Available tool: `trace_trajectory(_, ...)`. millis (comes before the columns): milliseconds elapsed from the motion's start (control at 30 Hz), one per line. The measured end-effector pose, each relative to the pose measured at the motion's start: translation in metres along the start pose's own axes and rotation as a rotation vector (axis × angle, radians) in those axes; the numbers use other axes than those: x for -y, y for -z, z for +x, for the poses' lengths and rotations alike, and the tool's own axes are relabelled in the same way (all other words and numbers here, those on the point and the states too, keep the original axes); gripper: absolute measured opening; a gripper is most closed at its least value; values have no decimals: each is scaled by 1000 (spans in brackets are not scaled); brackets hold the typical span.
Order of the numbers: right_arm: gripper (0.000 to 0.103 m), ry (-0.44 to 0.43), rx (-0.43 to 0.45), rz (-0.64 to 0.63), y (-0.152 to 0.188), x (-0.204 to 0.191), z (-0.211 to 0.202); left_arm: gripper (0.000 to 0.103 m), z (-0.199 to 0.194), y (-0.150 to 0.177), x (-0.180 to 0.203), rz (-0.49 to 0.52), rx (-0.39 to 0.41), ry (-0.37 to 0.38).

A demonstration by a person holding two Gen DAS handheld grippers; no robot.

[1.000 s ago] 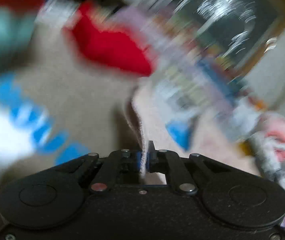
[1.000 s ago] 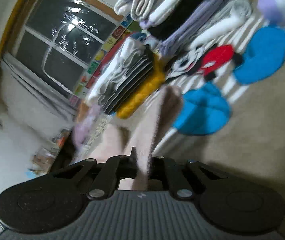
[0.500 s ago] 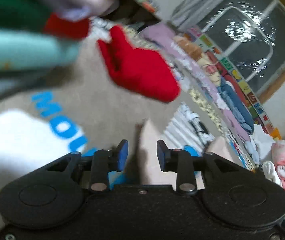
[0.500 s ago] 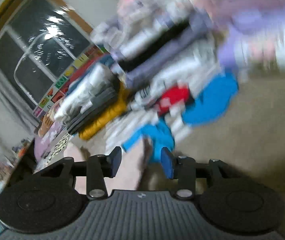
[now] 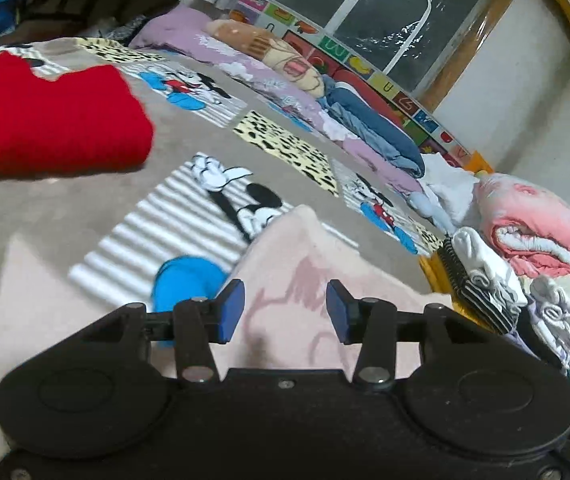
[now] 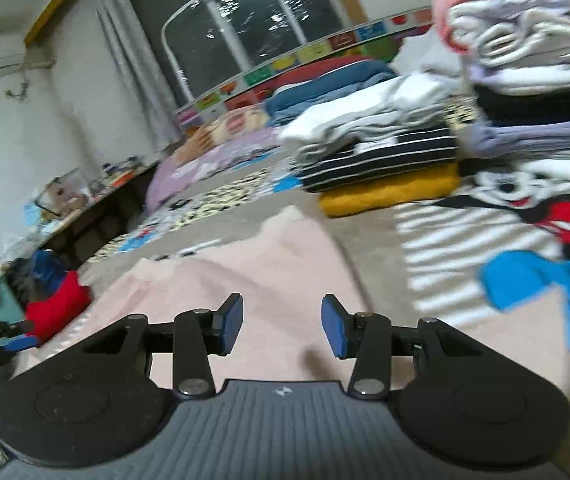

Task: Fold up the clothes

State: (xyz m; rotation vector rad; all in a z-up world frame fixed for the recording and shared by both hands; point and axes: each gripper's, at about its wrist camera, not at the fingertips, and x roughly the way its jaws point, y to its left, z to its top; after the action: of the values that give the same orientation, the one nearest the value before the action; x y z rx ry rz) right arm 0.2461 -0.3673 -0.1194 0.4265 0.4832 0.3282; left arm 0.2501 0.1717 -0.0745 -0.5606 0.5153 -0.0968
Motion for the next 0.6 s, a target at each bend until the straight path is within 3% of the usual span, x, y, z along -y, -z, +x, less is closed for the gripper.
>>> trace_trajectory(267, 45, -1, -39, 55, -30, 11, 63, 44, 73, -39, 0, 18, -78, -9)
trace_trajectory(600, 54, -33, -143, 64, -57, 31, 146, 43, 155, -75, -3, 63, -198, -3)
